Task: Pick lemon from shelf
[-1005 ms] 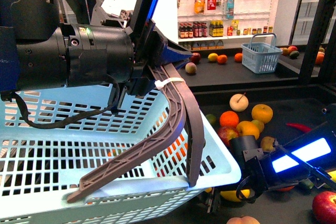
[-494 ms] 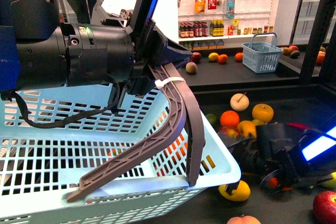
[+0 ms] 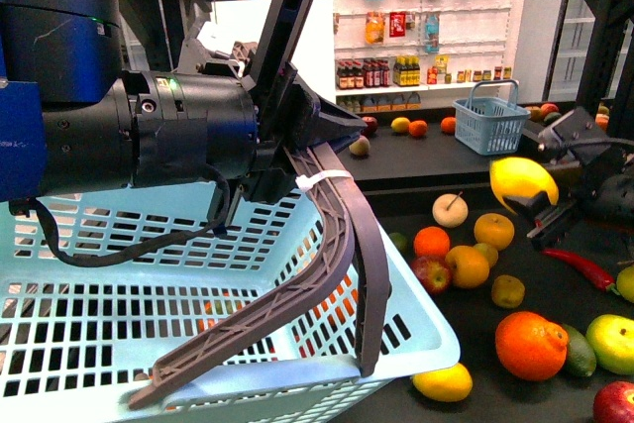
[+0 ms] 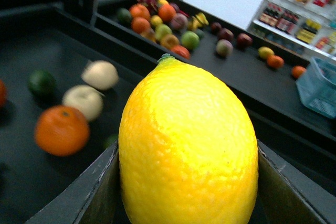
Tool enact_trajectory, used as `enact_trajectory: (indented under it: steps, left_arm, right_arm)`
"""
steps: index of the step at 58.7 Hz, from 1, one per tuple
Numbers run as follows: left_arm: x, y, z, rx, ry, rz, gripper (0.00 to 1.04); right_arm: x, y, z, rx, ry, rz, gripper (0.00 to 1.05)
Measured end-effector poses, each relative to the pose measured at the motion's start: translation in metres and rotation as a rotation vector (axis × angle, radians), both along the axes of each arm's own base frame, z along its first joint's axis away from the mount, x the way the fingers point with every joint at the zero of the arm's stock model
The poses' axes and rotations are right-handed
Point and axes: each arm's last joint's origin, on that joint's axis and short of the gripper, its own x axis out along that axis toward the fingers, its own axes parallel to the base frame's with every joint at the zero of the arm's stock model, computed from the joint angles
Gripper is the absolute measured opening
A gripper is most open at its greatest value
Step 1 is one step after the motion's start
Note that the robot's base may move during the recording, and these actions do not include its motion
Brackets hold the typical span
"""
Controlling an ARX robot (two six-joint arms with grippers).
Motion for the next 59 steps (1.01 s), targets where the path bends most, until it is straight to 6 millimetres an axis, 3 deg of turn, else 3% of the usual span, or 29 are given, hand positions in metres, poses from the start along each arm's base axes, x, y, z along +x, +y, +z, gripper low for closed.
enact_trajectory:
  steps: [8, 18, 38, 50, 59]
  left_arm:
    - [0.0, 0.0, 0.0, 0.001, -0.001, 0.003, 0.07]
    - [0.0, 0.0, 0.0, 0.001, -0.001, 0.003, 0.07]
    - [0.0, 0.0, 0.0, 0.0, 0.0, 0.001, 0.07]
    - [0.0, 0.0, 0.0, 0.001, -0.001, 0.003, 0.07]
    - [0.0, 0.0, 0.0, 0.001, -0.001, 0.003, 0.07]
  right_arm:
    - [-0.033, 0.053, 0.031, 0.079, 0.019, 0.18, 0.64]
    - [-0.054, 0.087, 0.024, 0.091, 0.082, 0.27, 0.64]
    - [-0.074, 0.126, -0.004, 0.081, 0.174, 0.337, 0.64]
    - [-0.081, 0.14, -0.016, 0.057, 0.214, 0.356, 0.64]
    - [-0.082, 0.14, -0.017, 0.075, 0.186, 0.356, 0.86]
